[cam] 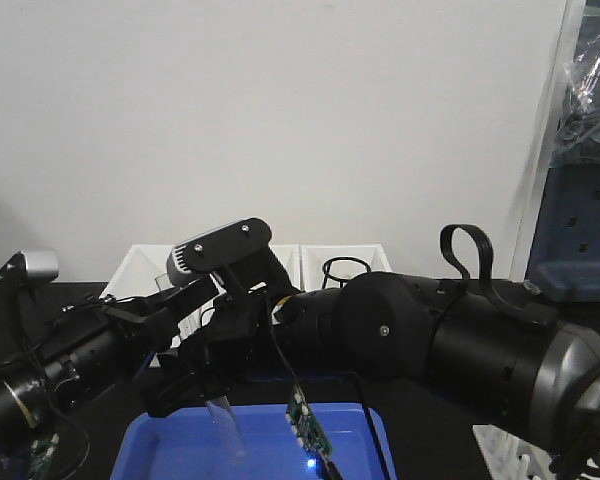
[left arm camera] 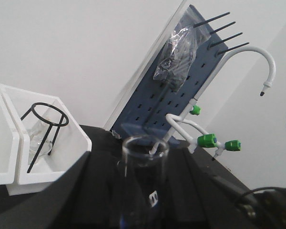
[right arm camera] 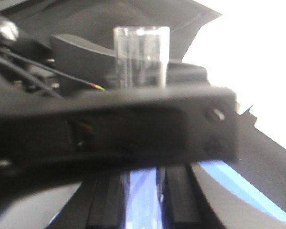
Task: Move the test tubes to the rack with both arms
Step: 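Grasp the tube with the right gripper and open the left gripper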
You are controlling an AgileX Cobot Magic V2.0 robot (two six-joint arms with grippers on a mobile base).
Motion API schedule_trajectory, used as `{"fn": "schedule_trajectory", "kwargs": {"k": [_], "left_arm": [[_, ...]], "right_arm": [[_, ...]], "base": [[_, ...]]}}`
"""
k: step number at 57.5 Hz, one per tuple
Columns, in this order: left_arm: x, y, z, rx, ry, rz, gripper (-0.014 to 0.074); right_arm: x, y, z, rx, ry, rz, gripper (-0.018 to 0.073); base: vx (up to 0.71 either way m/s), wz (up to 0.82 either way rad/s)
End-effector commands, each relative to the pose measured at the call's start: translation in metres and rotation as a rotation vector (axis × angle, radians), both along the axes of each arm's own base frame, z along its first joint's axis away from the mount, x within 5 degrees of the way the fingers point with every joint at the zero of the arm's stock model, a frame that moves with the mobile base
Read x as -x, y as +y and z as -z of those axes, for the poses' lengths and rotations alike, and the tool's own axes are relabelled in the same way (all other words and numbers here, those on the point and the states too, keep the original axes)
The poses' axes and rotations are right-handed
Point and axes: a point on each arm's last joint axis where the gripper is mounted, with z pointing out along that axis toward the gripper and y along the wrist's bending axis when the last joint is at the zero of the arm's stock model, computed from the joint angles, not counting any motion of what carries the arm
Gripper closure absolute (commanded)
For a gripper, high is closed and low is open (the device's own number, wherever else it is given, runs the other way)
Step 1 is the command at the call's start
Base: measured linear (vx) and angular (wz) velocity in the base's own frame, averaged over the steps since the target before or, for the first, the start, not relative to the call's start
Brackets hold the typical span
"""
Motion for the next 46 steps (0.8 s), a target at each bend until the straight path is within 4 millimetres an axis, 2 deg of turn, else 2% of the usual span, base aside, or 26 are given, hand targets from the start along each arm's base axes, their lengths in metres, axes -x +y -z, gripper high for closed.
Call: {"fn": "schedule_trajectory", "kwargs": {"k": [1, 13, 24, 33, 38, 46], "left_arm": [[0.006, 0.0, -0.029, 0.108, -0.116, 0.024, 0.019], [0.003, 0.002, -0.025, 0.066, -0.102, -0.006, 0.0174], [0.0, 0.004, -0.019, -0.005, -0.074, -0.047, 0.0174], [-0.005, 0.015, -0.02, -0.023, -0.098, -0.105, 0.0174], [-0.008, 0.022, -0.024, 0.02, -0.118, -0.13, 0.0174], [-0.01, 0.03, -0.029, 0.07, -0.146, -0.155, 0.0174]], "right_arm": [[-0.003, -0.004, -0.03, -0.103, -0.096, 0.05, 0.0571], [-0.012, 0.001, -0.016, -0.077, -0.106, 0.056, 0.0571], [-0.015, 0.001, -0.018, -0.101, -0.148, 0.073, 0.0571], [-0.017, 0.0, -0.019, -0.07, -0.194, 0.067, 0.0571], [-0.021, -0.006, -0.019, -0.066, -0.199, 0.085, 0.0571], [-0.037, -0.025, -0.02, -0.082, -0.193, 0.156, 0.0568]], "base": [[0.0, 0.0], [0.0, 0.0], [0.0, 0.0], [0.0, 0.0], [0.0, 0.0], [0.0, 0.0]]}}
